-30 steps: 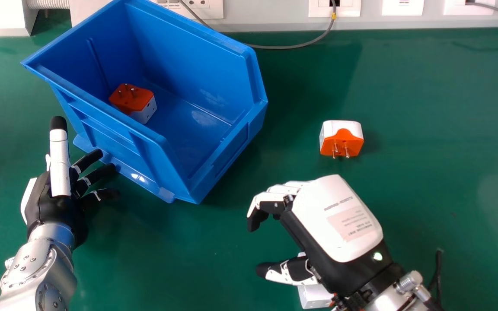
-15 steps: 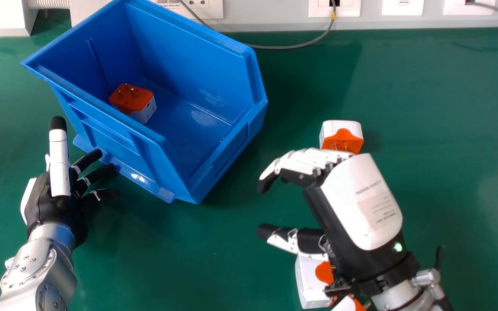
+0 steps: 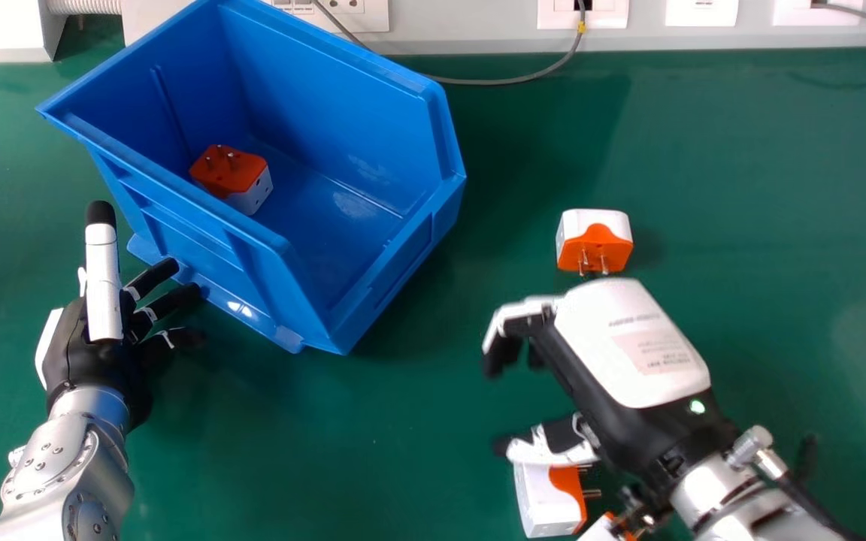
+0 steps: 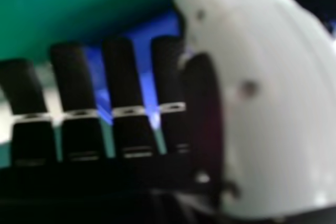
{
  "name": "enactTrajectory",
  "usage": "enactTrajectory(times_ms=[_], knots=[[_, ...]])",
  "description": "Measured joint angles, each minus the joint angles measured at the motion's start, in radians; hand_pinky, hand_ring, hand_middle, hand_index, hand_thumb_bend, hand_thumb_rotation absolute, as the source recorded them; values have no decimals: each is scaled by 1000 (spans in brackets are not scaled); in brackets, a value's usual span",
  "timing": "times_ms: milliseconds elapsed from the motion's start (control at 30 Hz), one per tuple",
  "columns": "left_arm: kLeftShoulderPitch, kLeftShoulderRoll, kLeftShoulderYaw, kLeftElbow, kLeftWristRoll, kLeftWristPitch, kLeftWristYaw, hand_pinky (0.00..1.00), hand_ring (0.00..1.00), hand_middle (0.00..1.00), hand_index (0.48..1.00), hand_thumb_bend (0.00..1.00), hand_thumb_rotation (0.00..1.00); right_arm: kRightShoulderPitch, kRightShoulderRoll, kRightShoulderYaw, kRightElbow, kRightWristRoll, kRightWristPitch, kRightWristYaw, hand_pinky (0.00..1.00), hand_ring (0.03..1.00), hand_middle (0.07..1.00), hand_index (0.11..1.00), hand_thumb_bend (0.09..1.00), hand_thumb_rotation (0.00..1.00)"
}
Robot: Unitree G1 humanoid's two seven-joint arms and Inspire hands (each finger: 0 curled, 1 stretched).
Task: Pick all objects and put in blue box
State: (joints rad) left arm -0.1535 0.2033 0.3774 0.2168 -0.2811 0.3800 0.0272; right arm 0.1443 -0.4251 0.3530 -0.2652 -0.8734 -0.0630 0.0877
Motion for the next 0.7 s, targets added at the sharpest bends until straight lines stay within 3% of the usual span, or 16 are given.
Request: enactTrajectory(times_ms=[33,67,133,267,700], knots=[[0,0,0,-1,0,0,-1,633,720,821,884,870,937,1,-1,0,-18,0,21,37,725,810,841,809,836,335],[0,0,-1,-1,0,1,-2,633,720,821,884,870,937,1,-1,0,-28,-2,37,65,725,810,841,809,836,335],[0,0,-1,-1,-1,1,-2,633,720,823,884,870,937,3,-2,0,-41,-8,69,116,888,922,935,922,934,474],[0,0,-1,-5,-1,5,-2,631,720,824,883,870,937,4,-3,-1,-64,-10,116,185,964,975,979,975,980,544],[-1,0,1,2,-4,-1,-2,635,721,825,886,869,935,4,-8,-2,-93,-32,159,272,999,999,999,999,1000,595]])
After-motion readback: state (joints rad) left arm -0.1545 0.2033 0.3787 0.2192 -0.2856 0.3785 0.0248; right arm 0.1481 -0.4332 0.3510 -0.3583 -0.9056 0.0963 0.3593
